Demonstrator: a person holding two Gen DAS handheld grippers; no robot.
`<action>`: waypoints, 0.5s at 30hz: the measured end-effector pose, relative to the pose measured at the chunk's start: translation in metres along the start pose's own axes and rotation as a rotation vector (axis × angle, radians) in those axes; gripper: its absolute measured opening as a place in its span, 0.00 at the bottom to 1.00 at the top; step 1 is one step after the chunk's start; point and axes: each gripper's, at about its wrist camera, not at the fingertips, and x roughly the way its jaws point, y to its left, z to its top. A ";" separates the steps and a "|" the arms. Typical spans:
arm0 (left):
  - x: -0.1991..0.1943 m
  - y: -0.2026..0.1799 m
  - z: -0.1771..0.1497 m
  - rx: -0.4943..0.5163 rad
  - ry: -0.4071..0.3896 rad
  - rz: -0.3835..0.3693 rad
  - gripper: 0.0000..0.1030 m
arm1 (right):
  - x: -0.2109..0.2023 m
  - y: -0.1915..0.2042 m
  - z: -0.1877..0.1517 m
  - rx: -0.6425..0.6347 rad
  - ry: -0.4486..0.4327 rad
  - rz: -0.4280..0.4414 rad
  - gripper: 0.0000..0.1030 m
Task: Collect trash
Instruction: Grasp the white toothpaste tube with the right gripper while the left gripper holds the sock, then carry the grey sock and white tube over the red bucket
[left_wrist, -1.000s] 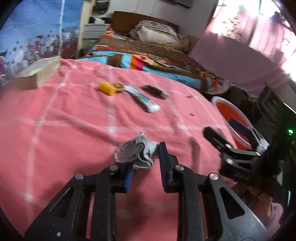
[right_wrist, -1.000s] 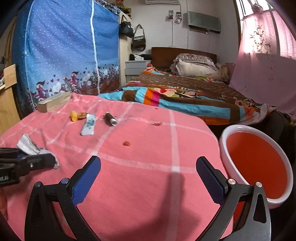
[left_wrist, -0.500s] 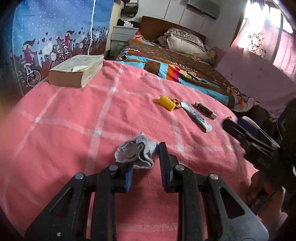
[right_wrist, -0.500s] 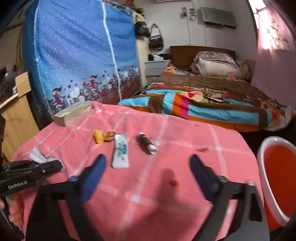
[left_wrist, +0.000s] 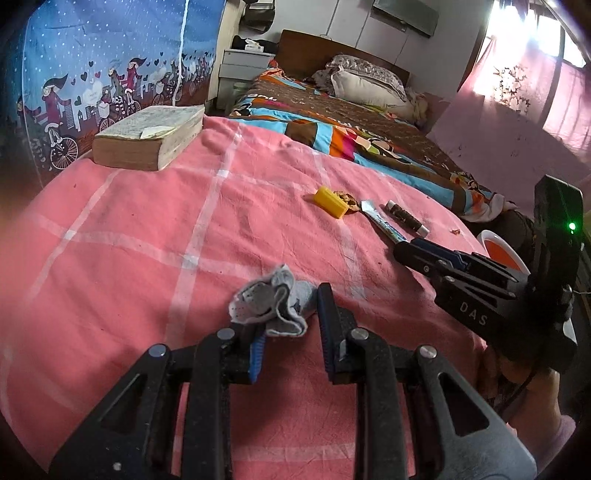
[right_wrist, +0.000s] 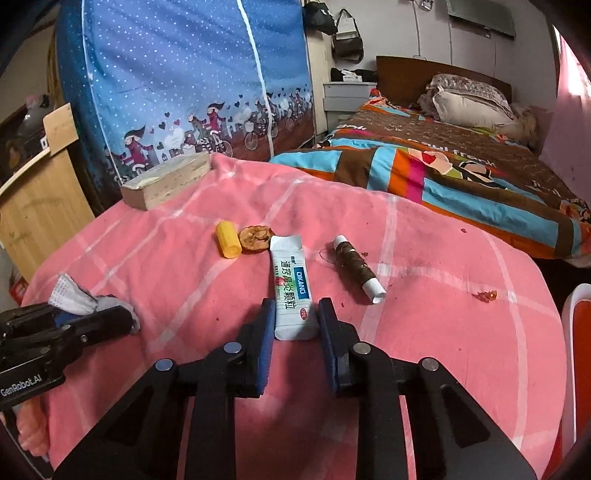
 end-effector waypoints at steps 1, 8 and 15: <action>0.000 0.000 0.000 0.001 -0.002 -0.002 0.31 | -0.002 0.000 -0.001 0.001 -0.005 0.001 0.21; -0.011 -0.004 -0.004 0.018 -0.053 -0.018 0.30 | -0.013 0.007 -0.009 -0.001 -0.054 0.018 0.20; -0.031 -0.016 -0.005 0.068 -0.155 0.025 0.31 | -0.041 0.006 -0.015 0.019 -0.192 0.027 0.20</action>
